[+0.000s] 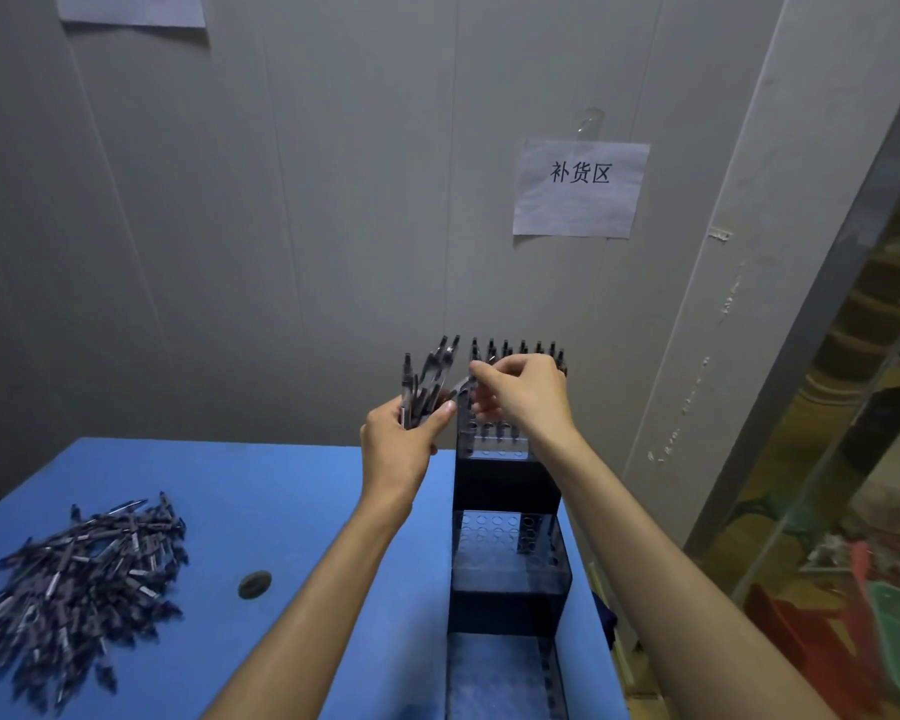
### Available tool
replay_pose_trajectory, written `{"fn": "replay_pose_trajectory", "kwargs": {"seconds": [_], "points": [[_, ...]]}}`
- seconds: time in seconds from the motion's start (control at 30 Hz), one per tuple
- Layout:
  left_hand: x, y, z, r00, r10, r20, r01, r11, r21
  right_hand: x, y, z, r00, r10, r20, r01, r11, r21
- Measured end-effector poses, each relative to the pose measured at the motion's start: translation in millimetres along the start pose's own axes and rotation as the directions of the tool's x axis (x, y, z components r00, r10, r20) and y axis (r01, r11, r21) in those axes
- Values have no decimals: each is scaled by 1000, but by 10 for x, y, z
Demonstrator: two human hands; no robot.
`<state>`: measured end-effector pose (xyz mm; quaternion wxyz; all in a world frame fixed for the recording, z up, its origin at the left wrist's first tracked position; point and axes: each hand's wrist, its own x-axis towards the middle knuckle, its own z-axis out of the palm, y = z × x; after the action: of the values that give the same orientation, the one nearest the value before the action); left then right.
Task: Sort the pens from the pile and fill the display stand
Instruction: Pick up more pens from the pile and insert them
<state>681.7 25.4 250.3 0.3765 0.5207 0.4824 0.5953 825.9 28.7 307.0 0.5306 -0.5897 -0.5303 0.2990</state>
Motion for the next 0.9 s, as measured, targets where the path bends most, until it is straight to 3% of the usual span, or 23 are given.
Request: {"fn": "replay_pose_trajectory", "kwargs": {"seconds": [0.13, 0.23, 0.33, 0.47, 0.9], "points": [[26, 6, -44, 1000, -16, 13, 16, 998, -54, 58, -35, -19, 999, 29, 17, -32, 981, 194], [92, -36, -134, 998, -64, -30, 63, 997, -37, 143, -71, -81, 996, -23, -87, 43, 972, 232], [156, -128, -261, 991, -128, -40, 129, 992, 6, 206, -99, -160, 961, -195, -194, 204, 979, 28], [160, -230, -377, 982, -186, 29, 187, 982, -36, 227, -84, -179, 902, -400, -163, 351, 898, -265], [96, -216, -342, 991, -114, 74, 119, 991, -60, 172, 108, -4, 919, -395, -10, 362, 851, -380]]}}
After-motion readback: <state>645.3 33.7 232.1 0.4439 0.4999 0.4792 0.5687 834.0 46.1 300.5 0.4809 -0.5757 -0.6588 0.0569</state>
